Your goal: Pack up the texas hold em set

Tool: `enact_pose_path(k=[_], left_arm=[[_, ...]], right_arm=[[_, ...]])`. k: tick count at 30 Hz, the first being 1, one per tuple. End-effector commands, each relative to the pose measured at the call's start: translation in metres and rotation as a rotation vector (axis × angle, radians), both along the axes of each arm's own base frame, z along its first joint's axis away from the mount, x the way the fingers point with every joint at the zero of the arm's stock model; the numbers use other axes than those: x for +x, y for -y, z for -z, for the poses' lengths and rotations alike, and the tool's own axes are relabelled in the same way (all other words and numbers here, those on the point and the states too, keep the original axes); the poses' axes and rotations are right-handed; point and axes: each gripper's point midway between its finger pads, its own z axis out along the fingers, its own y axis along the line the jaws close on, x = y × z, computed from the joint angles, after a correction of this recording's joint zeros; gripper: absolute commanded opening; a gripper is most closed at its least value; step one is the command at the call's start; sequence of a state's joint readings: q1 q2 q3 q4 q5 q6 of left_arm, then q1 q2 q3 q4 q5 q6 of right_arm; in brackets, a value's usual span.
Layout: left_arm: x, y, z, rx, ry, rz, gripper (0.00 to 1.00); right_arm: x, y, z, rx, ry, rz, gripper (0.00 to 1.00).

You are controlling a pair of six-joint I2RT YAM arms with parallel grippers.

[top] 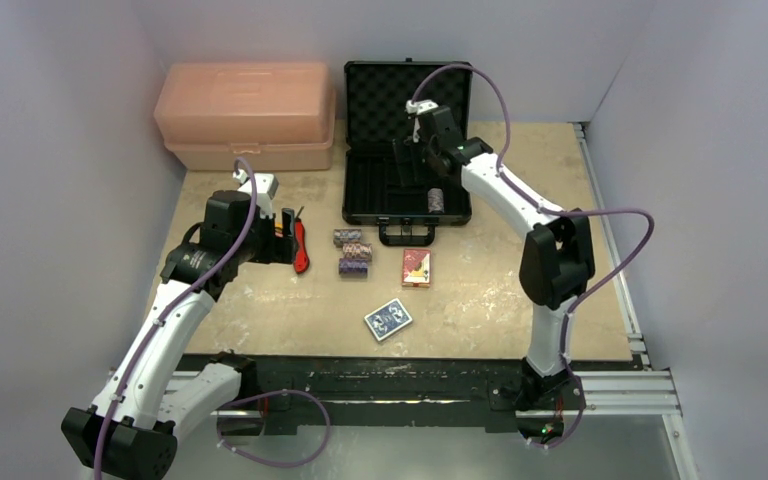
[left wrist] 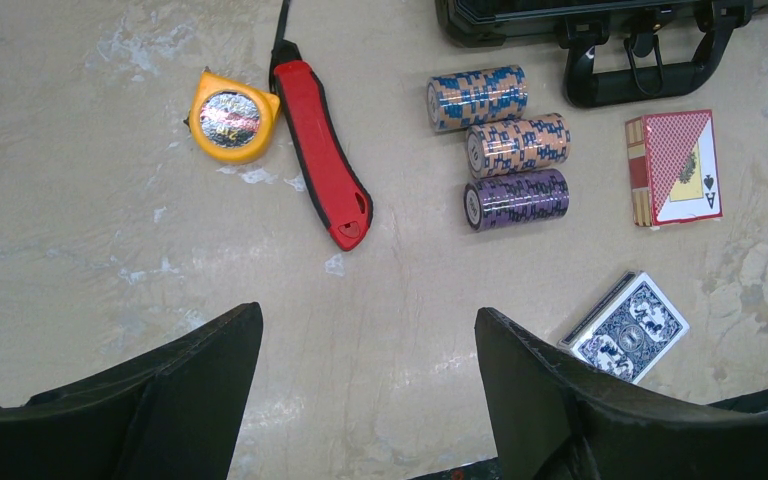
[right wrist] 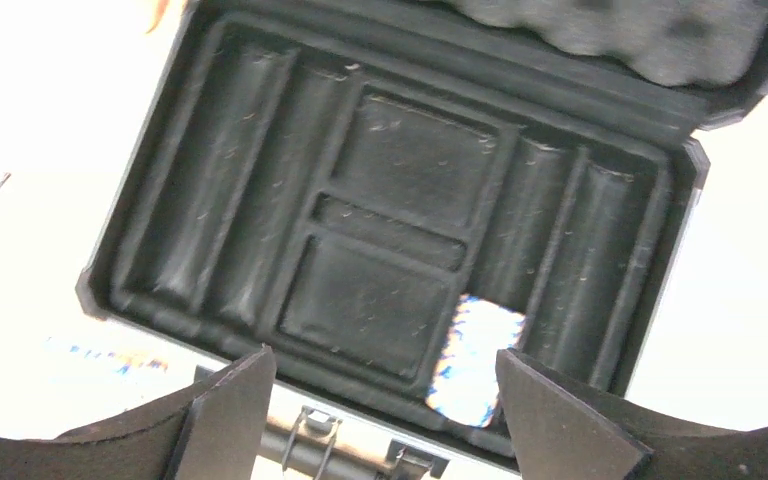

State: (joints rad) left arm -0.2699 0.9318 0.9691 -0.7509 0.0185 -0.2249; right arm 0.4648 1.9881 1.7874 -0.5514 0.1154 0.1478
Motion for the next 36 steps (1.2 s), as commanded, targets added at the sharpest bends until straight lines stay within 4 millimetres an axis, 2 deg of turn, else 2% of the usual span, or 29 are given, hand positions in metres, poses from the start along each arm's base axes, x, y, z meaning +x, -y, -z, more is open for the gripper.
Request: enact_pose_path(k=[1, 5, 6, 7, 11, 14, 18, 22, 27, 36], left_arm=[[0.003, 0.002, -0.02, -0.013, 0.053, 0.011, 0.77], [0.002, 0.002, -0.021, -0.013, 0.059, 0.01, 0.77], [0.002, 0.002, -0.021, -0.013, 0.059, 0.009, 0.77], [0.002, 0.002, -0.022, -0.014, 0.061, 0.006, 0.77], [0.002, 0.002, -0.023, -0.015, 0.065, 0.007, 0.77], [0.001, 0.002, -0.022, -0.017, 0.061, 0.01, 0.77], [0.001, 0.001, -0.024, -0.016, 0.067, 0.006, 0.77], [0.001, 0.001, -0.025, -0.015, 0.073, 0.004, 0.77], [0.0, -0.004, -0.029, -0.004, 0.092, -0.015, 0.76], [-0.005, -0.045, -0.051, 0.078, 0.199, -0.21, 0.75]], right_arm=[[-0.023, -0.037, -0.033, 0.02, 0.12, -0.192, 0.88], [-0.048, -0.069, -0.049, 0.043, 0.215, -0.308, 0.91], [-0.057, -0.075, -0.045, 0.038, 0.228, -0.354, 0.97], [-0.064, -0.08, -0.047, 0.04, 0.256, -0.388, 0.99], [-0.099, -0.104, -0.047, 0.012, 0.322, -0.615, 0.99], [-0.119, -0.116, -0.041, 0.012, 0.294, -0.747, 0.98], [-0.144, -0.133, -0.022, 0.032, 0.2, -0.914, 0.93], [-0.171, -0.149, -0.005, 0.052, 0.124, -1.05, 0.93], [-0.181, -0.16, 0.009, 0.042, 0.09, -1.106, 0.91], [-0.178, -0.174, 0.031, -0.002, 0.099, -1.113, 0.9]])
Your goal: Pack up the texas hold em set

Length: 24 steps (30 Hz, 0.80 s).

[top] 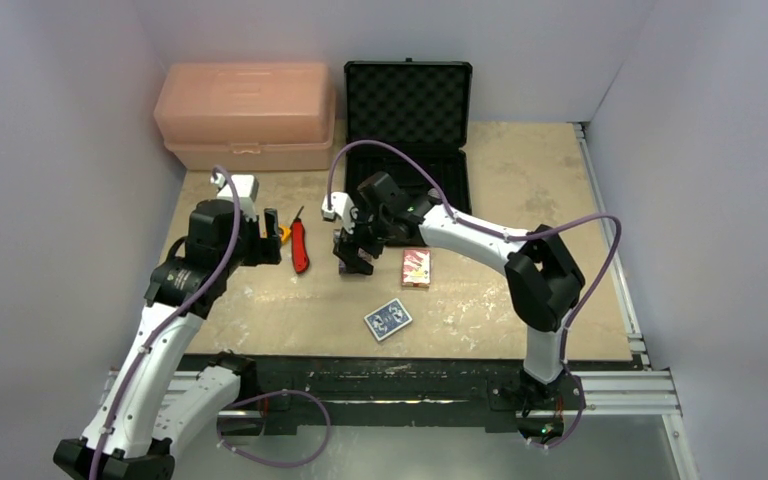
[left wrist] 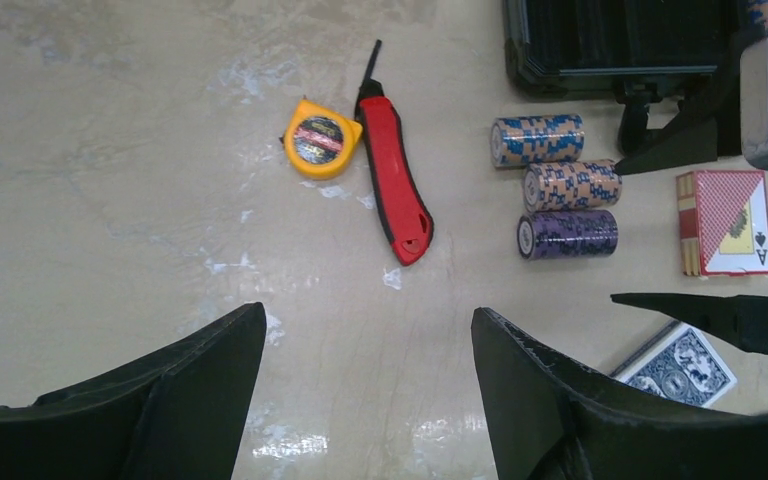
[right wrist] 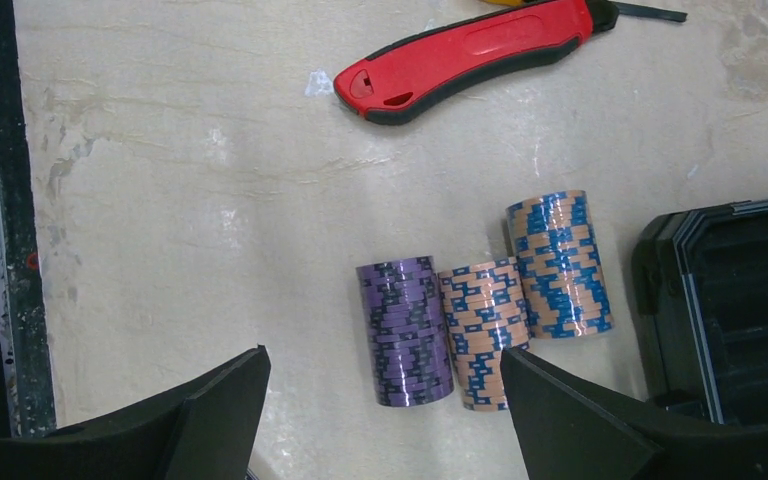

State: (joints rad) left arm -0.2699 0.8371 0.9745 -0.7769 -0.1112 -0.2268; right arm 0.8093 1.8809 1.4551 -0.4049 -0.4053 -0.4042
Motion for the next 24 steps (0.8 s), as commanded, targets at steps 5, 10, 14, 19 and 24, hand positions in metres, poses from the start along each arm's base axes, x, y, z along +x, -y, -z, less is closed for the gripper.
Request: enact_pose_path(k=[5, 10, 14, 19, 24], left_arm=[[-0.003, -0.03, -0.039, 0.033, 0.152, -0.152, 0.74], [-0.005, -0.033, -0.044, 0.032, 0.177, -0.165, 0.74], [-0.005, -0.033, -0.045, 0.033, 0.181, -0.165, 0.74], [-0.005, -0.031, -0.045, 0.029, 0.179, -0.156, 0.74], [-0.005, -0.03, -0.044, 0.029, 0.176, -0.151, 0.74]], right_arm=[[0.008, -0.017, 0.001, -0.018, 0.065, -0.038, 0.89], [0.009, -0.019, 0.016, -0.05, 0.069, -0.06, 0.84], [0.008, -0.021, 0.025, -0.069, 0.066, -0.065, 0.79], [0.008, -0.018, 0.041, -0.118, 0.07, -0.057, 0.74], [0.01, -0.016, 0.055, -0.159, 0.069, -0.05, 0.71]])
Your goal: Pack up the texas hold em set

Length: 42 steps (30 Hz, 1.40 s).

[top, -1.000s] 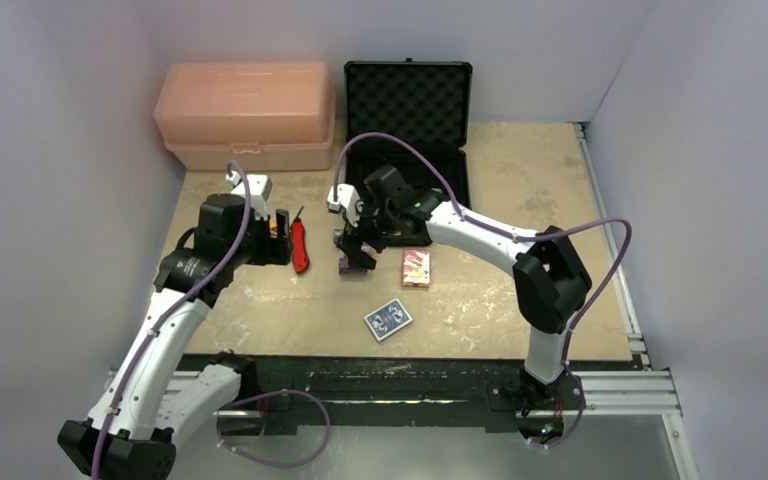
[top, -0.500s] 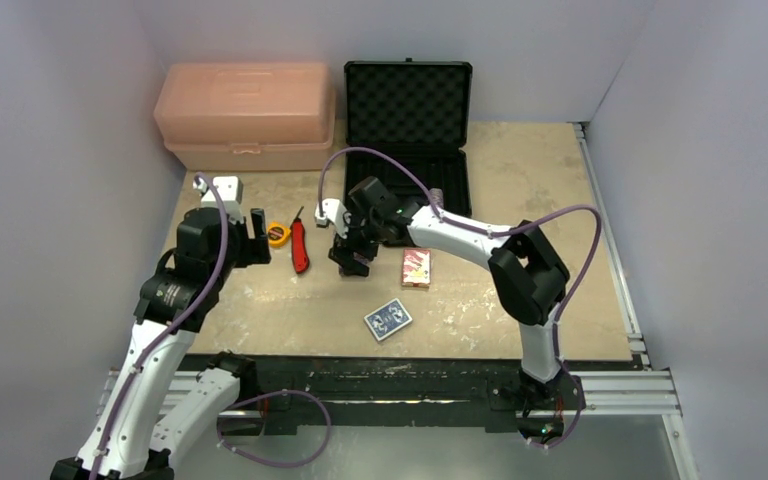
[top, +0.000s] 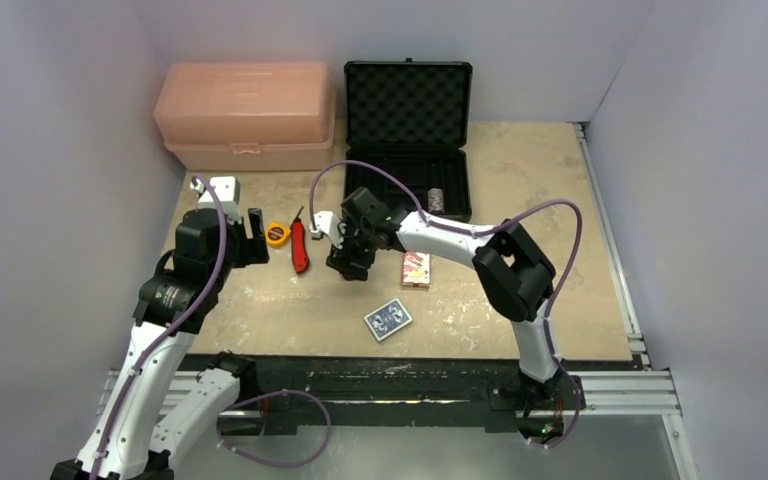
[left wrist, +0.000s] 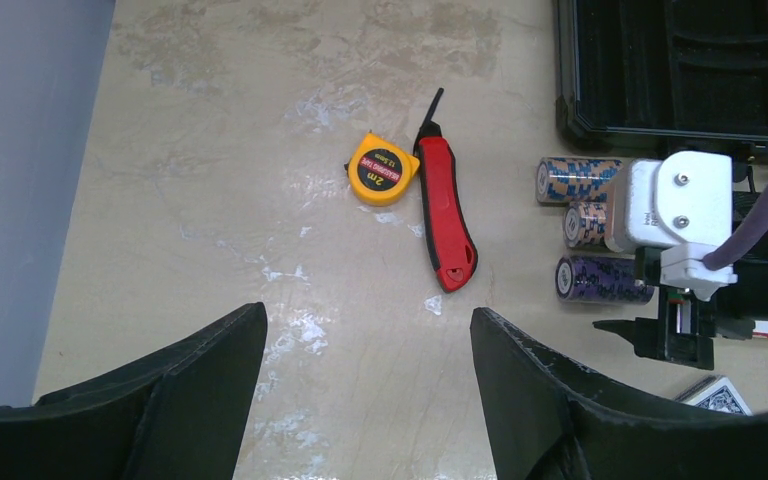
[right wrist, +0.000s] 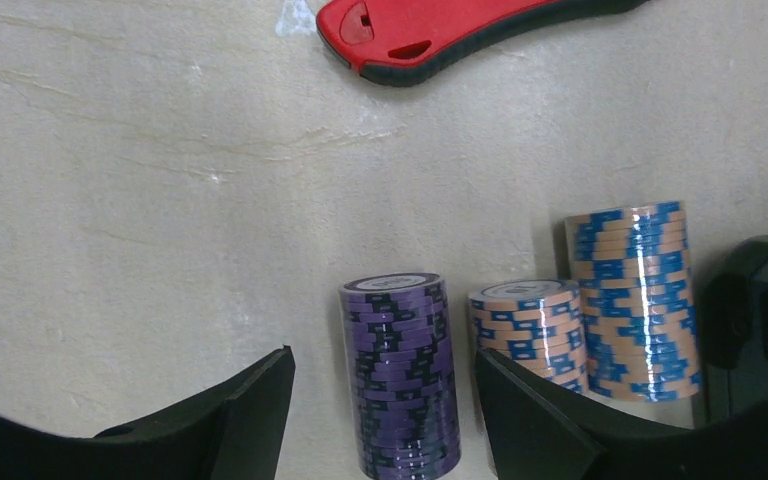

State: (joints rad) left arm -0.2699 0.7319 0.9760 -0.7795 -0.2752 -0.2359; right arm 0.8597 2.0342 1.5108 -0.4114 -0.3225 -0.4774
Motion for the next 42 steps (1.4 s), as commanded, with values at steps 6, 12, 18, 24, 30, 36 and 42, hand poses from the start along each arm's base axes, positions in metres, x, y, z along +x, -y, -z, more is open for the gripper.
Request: enact_pose_path(k=[6, 12, 18, 24, 30, 36, 42], left_arm=[[0.004, 0.001, -0.017, -0.019, 0.052, -0.005, 0.74], [0.004, 0.001, -0.017, -0.019, 0.05, -0.004, 0.74], [0.004, 0.001, -0.017, -0.018, 0.05, -0.003, 0.73], [0.004, 0.001, -0.018, -0.017, 0.053, -0.006, 0.73], [0.004, 0.001, -0.018, -0.017, 0.055, -0.006, 0.73], [0.003, 0.001, -0.019, -0.019, 0.059, -0.006, 0.73], [0.003, 0.001, -0.02, -0.019, 0.061, -0.006, 0.73]], right_arm=[[0.005, -0.001, 0.008, -0.053, 0.039, 0.001, 0.65], [0.002, -0.002, 0.012, -0.058, 0.044, 0.005, 0.57], [0.0, -0.002, 0.016, -0.069, 0.037, 0.008, 0.37], [-0.009, -0.009, 0.002, -0.022, 0.009, -0.006, 0.17], [-0.017, -0.029, -0.066, 0.174, 0.021, -0.024, 0.02], [-0.013, -0.036, -0.116, 0.293, 0.086, -0.004, 0.0], [0.005, -0.039, -0.157, 0.397, 0.167, 0.106, 0.0]])
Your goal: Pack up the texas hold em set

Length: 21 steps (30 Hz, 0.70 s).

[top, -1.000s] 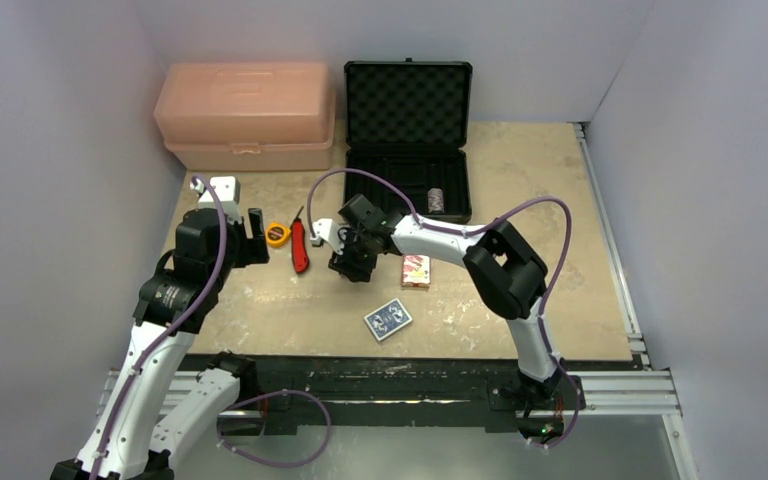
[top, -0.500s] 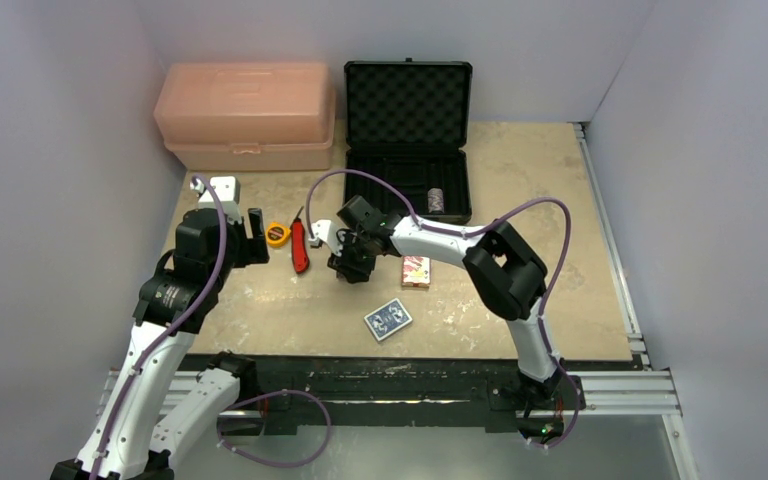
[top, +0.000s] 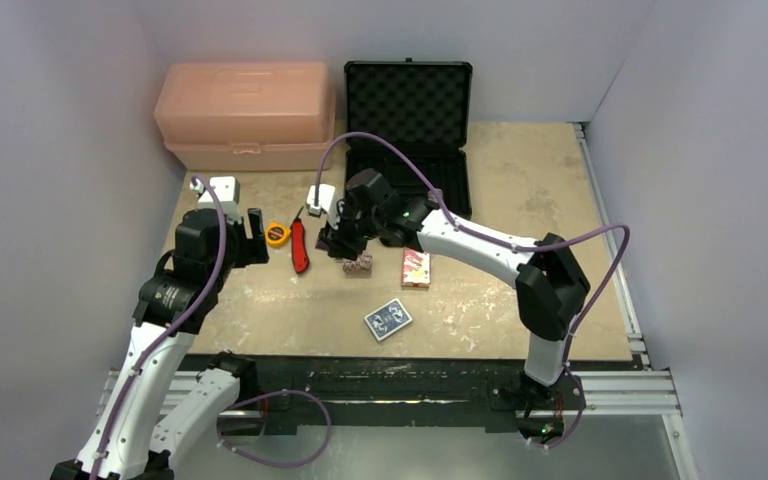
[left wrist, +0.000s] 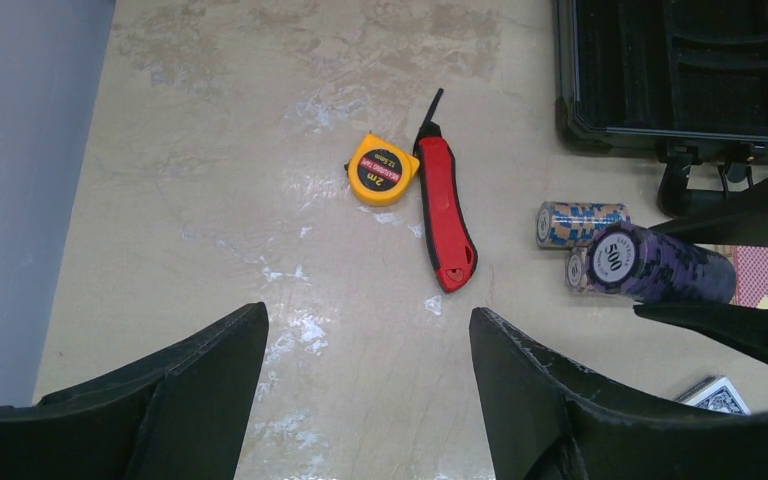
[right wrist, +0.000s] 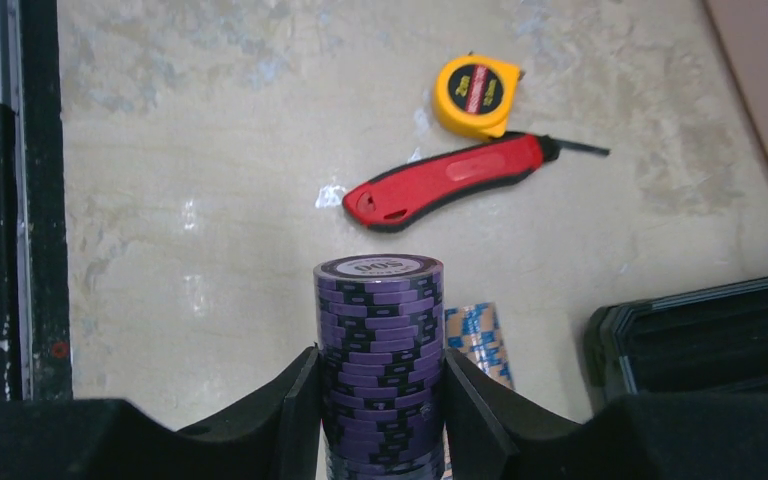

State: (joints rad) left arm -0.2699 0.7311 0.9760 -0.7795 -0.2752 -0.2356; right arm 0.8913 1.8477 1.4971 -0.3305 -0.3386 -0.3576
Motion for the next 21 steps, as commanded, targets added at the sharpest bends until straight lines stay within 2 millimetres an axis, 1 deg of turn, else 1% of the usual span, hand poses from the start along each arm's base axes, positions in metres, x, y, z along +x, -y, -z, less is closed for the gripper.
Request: enact_pose_path(k=[1, 5, 9, 10, 15, 17, 18, 21], left_arm=[[0.003, 0.001, -0.019, -0.019, 0.059, -0.005, 0.73], [0.003, 0.002, -0.019, -0.023, 0.059, -0.002, 0.73], [0.003, 0.003, -0.019, -0.026, 0.057, 0.003, 0.73], [0.003, 0.003, -0.018, -0.026, 0.056, 0.005, 0.73], [0.004, 0.006, -0.017, -0.031, 0.048, 0.015, 0.73], [0.005, 0.008, -0.014, -0.036, 0.038, 0.028, 0.73], [0.006, 0.013, -0.012, -0.046, 0.028, 0.05, 0.72], [0.007, 0.042, 0.0, -0.12, -0.043, 0.169, 0.71]], right_arm=[[0.02, -0.017, -0.067, 0.191, 0.104, 0.097, 0.0], [0.045, -0.01, -0.082, 0.227, 0.141, 0.264, 0.0], [0.076, 0.004, -0.094, 0.265, 0.172, 0.465, 0.0], [0.087, 0.013, -0.097, 0.275, 0.181, 0.542, 0.0], [0.126, 0.048, -0.106, 0.327, 0.156, 0.782, 0.0], [0.145, 0.065, -0.102, 0.332, 0.119, 0.884, 0.0], [0.154, 0.075, -0.097, 0.32, 0.089, 0.935, 0.0], [0.179, 0.104, -0.086, 0.302, 0.017, 1.055, 0.0]])
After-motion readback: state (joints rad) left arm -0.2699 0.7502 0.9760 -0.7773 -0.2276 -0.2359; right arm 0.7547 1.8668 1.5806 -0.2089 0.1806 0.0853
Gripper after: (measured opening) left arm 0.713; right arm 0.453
